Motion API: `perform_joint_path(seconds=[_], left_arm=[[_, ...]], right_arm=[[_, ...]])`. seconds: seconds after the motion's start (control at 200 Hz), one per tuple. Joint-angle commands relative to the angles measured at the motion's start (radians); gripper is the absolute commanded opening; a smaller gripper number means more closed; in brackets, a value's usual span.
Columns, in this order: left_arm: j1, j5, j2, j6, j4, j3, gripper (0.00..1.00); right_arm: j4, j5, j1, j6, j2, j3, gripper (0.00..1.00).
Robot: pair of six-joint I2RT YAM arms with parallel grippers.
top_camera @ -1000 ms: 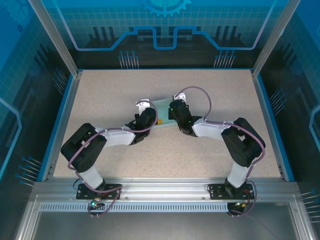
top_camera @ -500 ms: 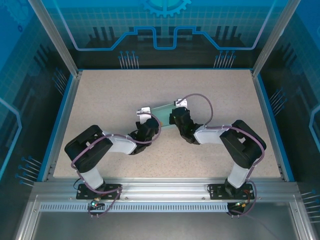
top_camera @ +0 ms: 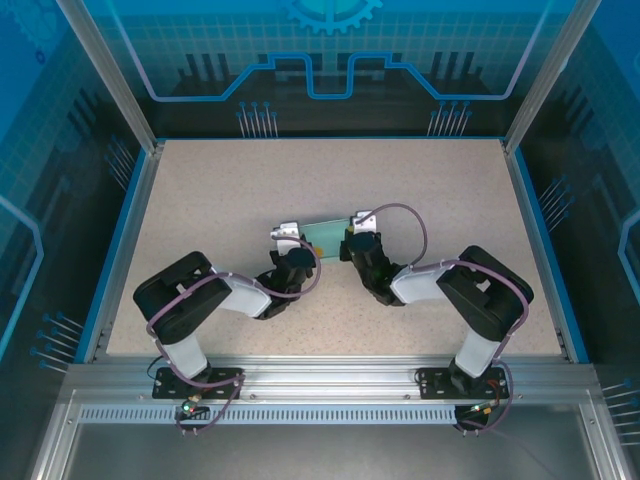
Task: Fold the paper box
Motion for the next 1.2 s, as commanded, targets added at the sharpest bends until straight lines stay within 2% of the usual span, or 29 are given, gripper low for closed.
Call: perform_joint_path(seconds=[0.0, 0.26, 0.54, 0.79, 0.971, 1.196], left_arm=[[-0.015, 0.018, 0.010, 0.008, 0.010, -0.030, 0.07], [-0.014, 0.018, -0.020, 0.055, 0.016, -0.029, 0.26], [-0.014, 0.024, -0.068, 0.063, -0.002, -0.049, 0.37], [-0.015, 0.033, -0.185, 0.075, -0.071, -0.084, 0.53], [-0.013, 0.070, -0.364, 0.077, -0.266, -0.085, 0.60], [0.043, 0.280, -0.576, 0.129, -0.600, 0.032, 0.64]], right_arm=[[-0.042, 0.033, 0.026, 0.002, 0.011, -0.048, 0.00], [-0.029, 0.074, 0.045, 0.003, 0.022, -0.059, 0.00], [-0.059, 0.088, 0.046, -0.008, 0.008, -0.042, 0.00], [-0.078, 0.092, 0.047, -0.019, 0.004, -0.027, 0.00], [-0.089, 0.094, 0.049, -0.025, 0.006, -0.017, 0.00], [-0.092, 0.100, 0.049, -0.038, 0.013, -0.007, 0.00]])
